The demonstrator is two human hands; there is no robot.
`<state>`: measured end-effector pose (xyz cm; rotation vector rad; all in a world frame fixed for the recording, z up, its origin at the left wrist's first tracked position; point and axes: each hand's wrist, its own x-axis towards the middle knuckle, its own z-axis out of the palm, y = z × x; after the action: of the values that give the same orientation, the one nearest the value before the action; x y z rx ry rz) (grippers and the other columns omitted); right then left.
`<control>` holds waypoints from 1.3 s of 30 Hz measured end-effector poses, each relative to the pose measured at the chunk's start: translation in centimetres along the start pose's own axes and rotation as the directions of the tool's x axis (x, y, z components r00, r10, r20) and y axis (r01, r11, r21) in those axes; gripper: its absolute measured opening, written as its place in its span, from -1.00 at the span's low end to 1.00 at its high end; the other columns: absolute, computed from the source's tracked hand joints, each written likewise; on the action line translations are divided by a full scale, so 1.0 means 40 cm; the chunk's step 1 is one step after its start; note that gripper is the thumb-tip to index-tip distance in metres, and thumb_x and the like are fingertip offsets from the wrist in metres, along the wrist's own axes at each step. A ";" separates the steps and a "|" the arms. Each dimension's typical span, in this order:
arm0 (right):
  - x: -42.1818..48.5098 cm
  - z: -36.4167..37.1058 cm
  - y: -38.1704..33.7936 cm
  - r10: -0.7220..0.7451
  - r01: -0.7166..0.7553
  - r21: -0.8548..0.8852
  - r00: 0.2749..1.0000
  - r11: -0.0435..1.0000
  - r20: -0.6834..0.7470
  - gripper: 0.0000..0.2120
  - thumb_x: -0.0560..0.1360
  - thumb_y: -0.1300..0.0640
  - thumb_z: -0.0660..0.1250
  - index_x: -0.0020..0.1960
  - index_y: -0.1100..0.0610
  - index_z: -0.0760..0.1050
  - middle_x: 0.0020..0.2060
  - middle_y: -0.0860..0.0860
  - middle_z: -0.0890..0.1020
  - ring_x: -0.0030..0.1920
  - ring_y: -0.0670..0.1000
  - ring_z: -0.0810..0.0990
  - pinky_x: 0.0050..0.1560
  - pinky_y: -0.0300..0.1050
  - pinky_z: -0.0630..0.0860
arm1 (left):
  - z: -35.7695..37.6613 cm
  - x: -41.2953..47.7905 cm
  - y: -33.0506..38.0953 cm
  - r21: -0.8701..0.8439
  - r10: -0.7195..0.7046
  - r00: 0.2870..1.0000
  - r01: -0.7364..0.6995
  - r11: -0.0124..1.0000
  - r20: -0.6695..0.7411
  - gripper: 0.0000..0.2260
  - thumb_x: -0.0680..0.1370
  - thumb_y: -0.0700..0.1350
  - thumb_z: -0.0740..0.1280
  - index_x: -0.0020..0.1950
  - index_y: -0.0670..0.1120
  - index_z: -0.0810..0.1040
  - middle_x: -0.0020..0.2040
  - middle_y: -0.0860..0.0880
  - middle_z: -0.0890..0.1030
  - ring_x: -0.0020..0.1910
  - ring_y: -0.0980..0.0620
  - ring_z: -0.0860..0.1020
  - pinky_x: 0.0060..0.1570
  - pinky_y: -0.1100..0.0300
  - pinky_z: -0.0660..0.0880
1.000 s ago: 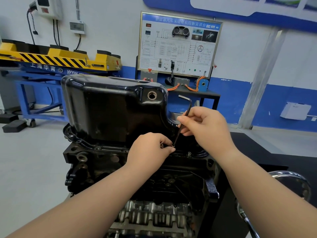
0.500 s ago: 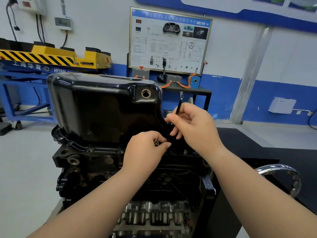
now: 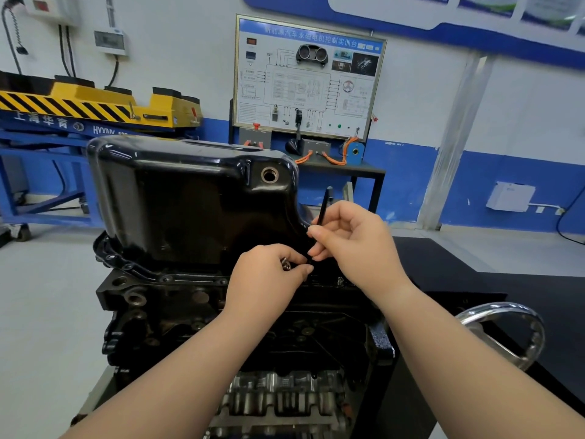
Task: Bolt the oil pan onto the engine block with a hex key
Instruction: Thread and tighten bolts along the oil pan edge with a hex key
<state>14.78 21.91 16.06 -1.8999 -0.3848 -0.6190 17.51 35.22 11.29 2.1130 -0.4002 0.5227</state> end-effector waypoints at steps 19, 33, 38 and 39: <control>0.005 -0.011 -0.017 0.078 -0.083 0.046 0.992 0.996 0.097 -0.80 0.57 0.33 0.21 -0.04 0.06 0.52 -0.24 -0.07 0.70 -0.37 -0.06 0.64 -0.36 -0.22 0.58 | -0.006 0.002 0.000 -0.012 0.017 0.999 -0.016 1.000 0.032 -0.96 0.41 0.04 0.44 -0.24 0.13 0.63 -0.38 0.19 0.53 -0.33 0.26 0.48 -0.39 0.37 0.30; -0.001 0.012 -0.005 0.072 -0.072 -0.001 0.993 0.997 -0.089 -0.76 0.41 0.18 0.47 -0.23 0.21 0.40 -0.43 0.10 0.59 -0.47 -0.03 0.62 -0.40 -0.15 0.58 | -0.002 -0.004 0.003 -0.049 0.002 1.000 -0.002 0.999 0.005 -0.96 0.40 0.05 0.44 -0.26 0.16 0.63 -0.39 0.20 0.56 -0.30 0.28 0.50 -0.45 0.40 0.32; -0.009 -0.007 -0.025 0.053 -0.054 0.044 0.999 0.998 0.010 -0.87 0.53 0.26 0.30 -0.03 0.04 0.51 -0.07 -0.04 0.68 -0.40 -0.03 0.61 -0.34 -0.17 0.58 | -0.001 0.000 0.001 -0.043 -0.011 1.000 0.012 0.999 0.022 -0.94 0.40 0.05 0.44 -0.15 0.13 0.66 -0.28 0.17 0.59 -0.28 0.25 0.51 -0.38 0.36 0.34; -0.007 -0.014 -0.032 0.040 -0.042 0.055 0.999 0.998 0.026 -0.83 0.55 0.29 0.26 -0.01 0.03 0.52 -0.06 -0.04 0.68 -0.40 -0.04 0.62 -0.35 -0.19 0.57 | -0.002 0.000 0.001 -0.047 -0.018 1.000 0.020 0.999 0.025 -0.93 0.40 0.06 0.44 -0.15 0.13 0.65 -0.27 0.17 0.59 -0.27 0.25 0.51 -0.37 0.36 0.34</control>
<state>13.77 21.91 17.02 -1.8598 -0.3741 -0.5529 17.48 35.25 11.36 2.0773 -0.4022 0.4726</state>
